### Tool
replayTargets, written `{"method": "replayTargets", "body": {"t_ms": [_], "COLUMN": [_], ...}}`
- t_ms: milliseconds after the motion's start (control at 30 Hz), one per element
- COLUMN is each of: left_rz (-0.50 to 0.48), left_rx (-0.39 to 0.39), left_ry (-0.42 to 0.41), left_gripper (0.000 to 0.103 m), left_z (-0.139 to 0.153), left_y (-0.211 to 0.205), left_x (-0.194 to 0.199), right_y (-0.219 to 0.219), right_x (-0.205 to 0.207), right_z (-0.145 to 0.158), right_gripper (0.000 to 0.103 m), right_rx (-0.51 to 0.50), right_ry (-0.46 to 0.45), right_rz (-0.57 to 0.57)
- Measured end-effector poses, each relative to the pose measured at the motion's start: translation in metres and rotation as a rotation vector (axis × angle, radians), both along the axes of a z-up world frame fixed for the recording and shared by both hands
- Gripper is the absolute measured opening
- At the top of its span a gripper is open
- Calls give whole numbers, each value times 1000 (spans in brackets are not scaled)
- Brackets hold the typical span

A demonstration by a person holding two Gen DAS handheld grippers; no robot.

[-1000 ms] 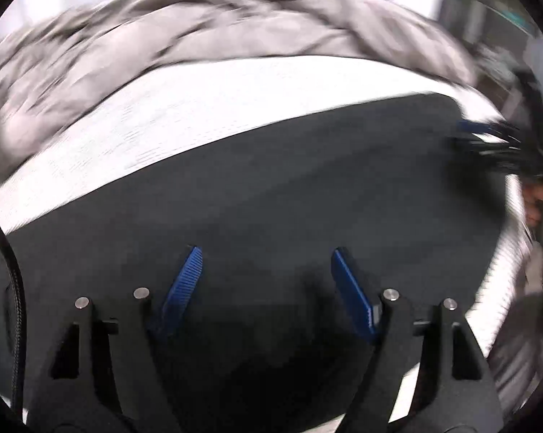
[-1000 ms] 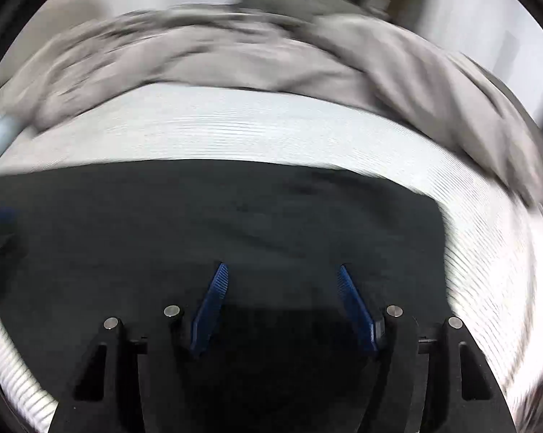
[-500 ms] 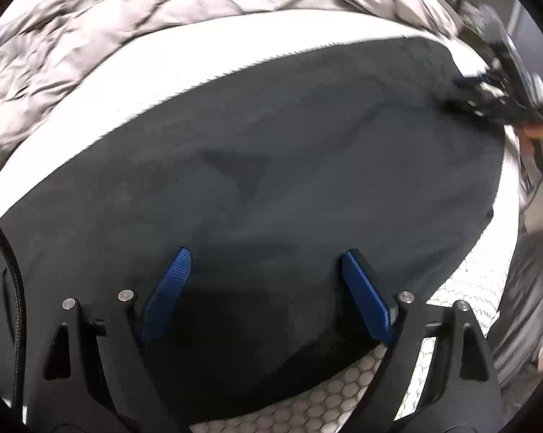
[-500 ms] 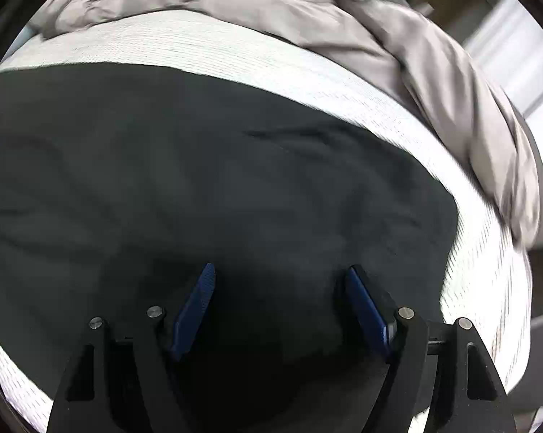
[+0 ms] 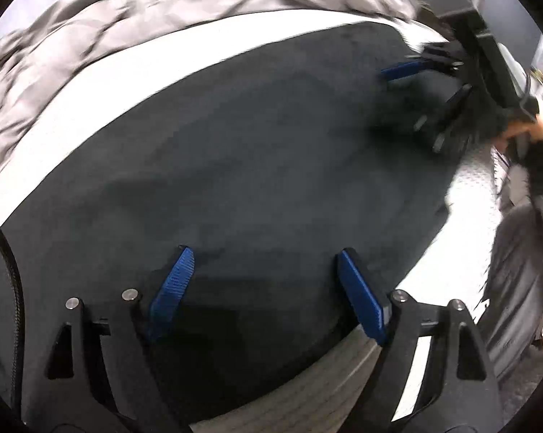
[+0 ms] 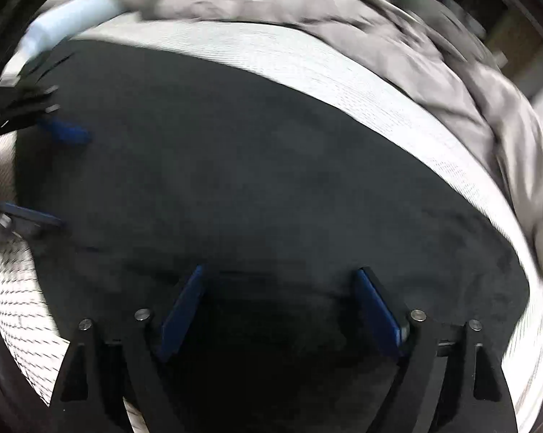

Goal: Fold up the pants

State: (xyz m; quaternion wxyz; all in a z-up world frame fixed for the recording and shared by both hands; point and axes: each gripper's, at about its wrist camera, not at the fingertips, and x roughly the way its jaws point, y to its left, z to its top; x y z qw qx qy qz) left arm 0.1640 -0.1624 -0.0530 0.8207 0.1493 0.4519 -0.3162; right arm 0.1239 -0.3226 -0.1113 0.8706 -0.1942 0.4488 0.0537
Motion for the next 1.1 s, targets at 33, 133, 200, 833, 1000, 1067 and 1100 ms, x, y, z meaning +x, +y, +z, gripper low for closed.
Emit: {"method": "replayTargets", "body": {"t_ms": [33, 133, 200, 833, 1000, 1067, 1100], "left_rz": [42, 201, 320, 296, 410, 411, 428], "left_rx": [12, 5, 7, 23, -25, -16, 7], "left_ry": [4, 6, -4, 23, 36, 30, 19], "left_gripper": [89, 91, 91, 77, 76, 75, 75], "left_z": [-2, -3, -5, -5, -7, -6, -4], "left_y": [20, 91, 132, 73, 140, 145, 145], "left_x": [3, 11, 14, 43, 34, 30, 30], "right_y": [-12, -61, -83, 111, 0, -33, -45], "right_x": [-1, -4, -5, 70, 98, 98, 97], "right_z": [4, 5, 8, 0, 6, 8, 10], "right_gripper": [85, 85, 85, 85, 88, 88, 88], "right_rx": [-19, -127, -107, 66, 4, 71, 98], "right_ry": [-11, -51, -63, 13, -60, -67, -71], "right_rz": [-54, -255, -327, 135, -290, -392, -421]}}
